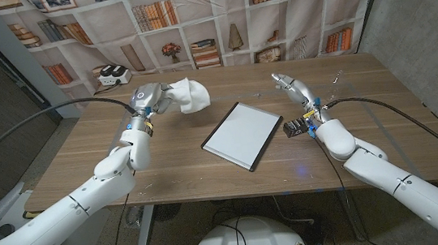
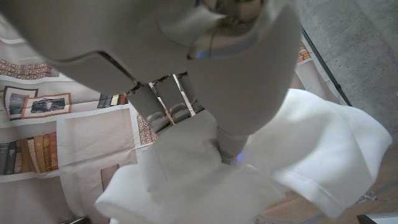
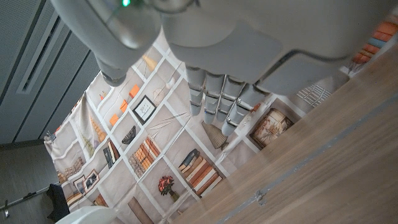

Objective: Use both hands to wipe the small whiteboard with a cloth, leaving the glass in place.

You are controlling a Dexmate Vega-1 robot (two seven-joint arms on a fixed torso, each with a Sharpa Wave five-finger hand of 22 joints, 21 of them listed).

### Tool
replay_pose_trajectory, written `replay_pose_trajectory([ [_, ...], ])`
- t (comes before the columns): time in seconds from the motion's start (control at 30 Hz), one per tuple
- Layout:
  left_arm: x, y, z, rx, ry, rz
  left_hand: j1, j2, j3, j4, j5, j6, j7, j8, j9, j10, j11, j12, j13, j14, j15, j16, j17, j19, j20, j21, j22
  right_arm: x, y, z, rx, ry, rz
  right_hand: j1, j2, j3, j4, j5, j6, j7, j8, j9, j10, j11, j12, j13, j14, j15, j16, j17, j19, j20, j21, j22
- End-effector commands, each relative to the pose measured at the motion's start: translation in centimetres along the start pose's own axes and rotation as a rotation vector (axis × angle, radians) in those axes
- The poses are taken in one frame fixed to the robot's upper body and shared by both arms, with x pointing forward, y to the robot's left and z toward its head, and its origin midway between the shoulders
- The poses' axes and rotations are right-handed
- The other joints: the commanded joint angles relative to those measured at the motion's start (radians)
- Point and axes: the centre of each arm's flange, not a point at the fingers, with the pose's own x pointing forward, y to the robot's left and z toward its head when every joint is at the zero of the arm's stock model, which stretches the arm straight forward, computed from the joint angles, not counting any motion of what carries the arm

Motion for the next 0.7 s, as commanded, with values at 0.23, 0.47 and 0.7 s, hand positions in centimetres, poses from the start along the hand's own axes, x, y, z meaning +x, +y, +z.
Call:
replay_pose_trajectory([
  [0.23,-1.3,0.7,1.7,-0.021,-0.096,0.023,0.003,0.001,0.004,0.005,0.002,-0.005,-0.009,-0.003,0.001,-0.007,-0.002,-0.009,0.006,-0.008,-0.06,-0.006,0.005,-0.005,-0.002,-0.004,0.003,0.3,1.6,0.6,-0.283,-0.005,0.087,0.009,0.003,0.002,-0.005,0.007,0.01,-0.005,0.006,0.003,-0.003,0.0,-0.005,0.001,-0.006,-0.003,-0.008,0.002,0.002,-0.044,-0.007,0.005],
  [0.47,-1.9,0.7,1.7,-0.028,-0.101,0.027,0.002,-0.001,0.004,0.006,0.002,-0.003,-0.006,-0.002,0.0,-0.005,-0.003,-0.01,0.008,-0.006,-0.059,-0.006,0.007,-0.005,-0.002,-0.003,0.003,0.1,1.9,0.1,-0.343,-0.007,0.09,0.012,0.005,0.002,-0.007,0.01,0.028,-0.003,0.01,0.003,0.014,-0.003,0.0,0.001,-0.005,-0.008,-0.008,0.002,0.005,-0.051,-0.011,0.005],
  [0.7,-2.3,0.9,1.8,-0.027,-0.104,0.028,0.0,-0.002,0.005,0.008,0.002,-0.007,-0.006,-0.004,0.0,-0.007,-0.002,-0.014,0.01,-0.008,-0.058,-0.008,0.009,-0.009,-0.002,-0.004,0.003,-0.5,2.5,-0.2,-0.382,-0.016,0.095,0.09,0.081,0.055,-0.035,0.028,0.055,-0.012,0.011,0.003,0.025,-0.014,-0.001,0.001,-0.001,-0.02,-0.008,-0.001,0.021,-0.057,-0.026,0.004],
])
